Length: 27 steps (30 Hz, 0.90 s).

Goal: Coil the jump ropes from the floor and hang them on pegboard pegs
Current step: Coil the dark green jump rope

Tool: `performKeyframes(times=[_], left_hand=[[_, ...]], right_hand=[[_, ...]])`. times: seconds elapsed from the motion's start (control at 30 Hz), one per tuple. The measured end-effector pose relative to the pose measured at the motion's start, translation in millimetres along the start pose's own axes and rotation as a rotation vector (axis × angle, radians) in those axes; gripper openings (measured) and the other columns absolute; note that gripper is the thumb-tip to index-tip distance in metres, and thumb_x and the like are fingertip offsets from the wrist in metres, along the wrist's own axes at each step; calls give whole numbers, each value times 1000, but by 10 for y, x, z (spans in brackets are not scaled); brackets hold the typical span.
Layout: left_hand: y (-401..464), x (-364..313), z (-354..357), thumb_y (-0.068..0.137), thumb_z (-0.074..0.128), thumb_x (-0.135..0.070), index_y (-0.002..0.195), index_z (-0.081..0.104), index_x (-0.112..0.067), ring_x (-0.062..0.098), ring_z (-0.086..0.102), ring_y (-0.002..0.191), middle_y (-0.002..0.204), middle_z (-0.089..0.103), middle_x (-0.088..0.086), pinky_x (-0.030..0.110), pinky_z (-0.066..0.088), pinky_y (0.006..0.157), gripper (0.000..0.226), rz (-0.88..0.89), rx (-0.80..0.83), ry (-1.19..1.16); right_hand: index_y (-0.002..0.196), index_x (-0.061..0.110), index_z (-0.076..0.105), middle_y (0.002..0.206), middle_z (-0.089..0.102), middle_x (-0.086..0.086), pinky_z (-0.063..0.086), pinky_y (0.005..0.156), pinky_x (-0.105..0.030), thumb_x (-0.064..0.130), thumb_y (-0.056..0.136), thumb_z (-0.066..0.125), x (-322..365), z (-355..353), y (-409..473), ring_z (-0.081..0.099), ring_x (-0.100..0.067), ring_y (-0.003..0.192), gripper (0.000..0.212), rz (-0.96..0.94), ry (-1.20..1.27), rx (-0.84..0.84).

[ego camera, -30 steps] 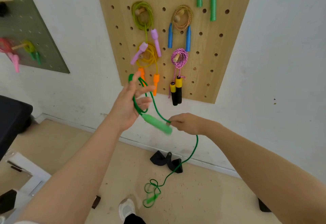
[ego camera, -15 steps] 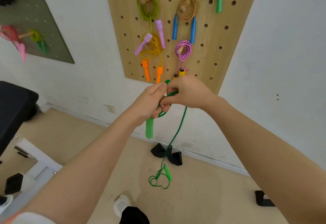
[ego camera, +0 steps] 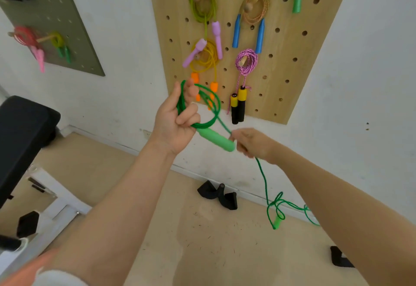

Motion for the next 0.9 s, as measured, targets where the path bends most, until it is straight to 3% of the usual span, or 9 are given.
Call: performKeyframes(times=[0.17, 0.23, 0.3, 0.37, 0.47, 0.57, 0.73, 0.83, 0.9], left_hand=[[-101, 19, -436, 102, 29, -24, 137, 33, -19, 5, 56, 45, 116, 64, -4, 14, 46, 46, 35, 8, -263, 437], [-166, 101, -556, 103, 30, -24, 146, 20, -25, 7, 69, 67, 123, 58, -10, 19, 54, 62, 45, -68, -274, 713], [-239, 115, -608, 102, 32, -26, 146, 27, -22, -10, 62, 73, 141, 39, -14, 10, 49, 72, 45, -82, -235, 1098], [-304, 73, -628, 101, 32, -26, 148, 22, -27, -11, 53, 75, 138, 42, -7, 17, 48, 82, 47, -110, -227, 1253], [-439, -27, -683, 102, 29, -30, 146, 21, -33, 3, 34, 39, 87, 65, 3, 27, 37, 45, 45, -207, -191, 1151], [-580, -192, -803, 99, 26, -45, 132, 45, -25, 7, 17, 33, 48, 45, 0, 19, 20, 40, 43, -348, -113, 925], [-774, -579, -689, 85, 56, -49, 125, 56, -29, -2, 22, 25, 40, 38, -8, 10, 26, 32, 45, -360, 200, 351], [-770, -845, -564, 84, 59, -39, 126, 55, -30, -4, 32, 25, 50, 53, -7, 11, 34, 33, 43, -152, 304, 167], [-715, -998, -584, 90, 43, -34, 126, 49, -32, -2, 33, 29, 67, 66, -5, 14, 43, 40, 37, 30, 166, 145]], right_hand=[[103, 17, 66, 55, 38, 2, 31, 49, -23, 37, 98, 38, 380, 460, -61, 31, -15, 49, 35, 55, -441, 433], [87, 14, 63, 61, 40, 3, 33, 56, -29, 38, 96, 41, 681, 663, -65, 33, -18, 52, 34, 3, -600, 559], [67, 9, 49, 68, 43, 8, 34, 55, -28, 34, 93, 48, 967, 747, -43, 37, -18, 53, 36, -96, -698, 568], [70, 4, 56, 65, 50, -1, 36, 52, -23, 30, 88, 57, 1196, 668, 11, 44, -17, 54, 32, -183, -711, 469], [75, 8, 64, 63, 61, -13, 38, 47, -18, 29, 81, 69, 1435, 402, 109, 48, -12, 47, 23, -229, -561, 232], [65, 17, 58, 53, 45, 0, 28, 46, -17, 25, 75, 76, 1559, 217, 210, 35, -4, 43, 22, -305, -273, 15], [73, 19, 59, 53, 44, 11, 32, 50, -18, 15, 87, 63, 1336, 481, 467, 36, -5, 50, 15, -292, 286, -172], [70, 17, 58, 61, 42, 3, 31, 51, -22, 21, 96, 48, 1093, 944, 571, 34, -10, 51, 28, -117, 299, -153], [75, 11, 60, 66, 46, -2, 34, 51, -22, 14, 96, 46, 1004, 1280, 534, 39, -11, 53, 25, -35, 102, 80]])
Point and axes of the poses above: each hand's wrist, its own y-axis towards the middle knuckle, its own z-axis out of the palm, x = y × z, the point moved 4 cm from there along y, towards the middle knuckle
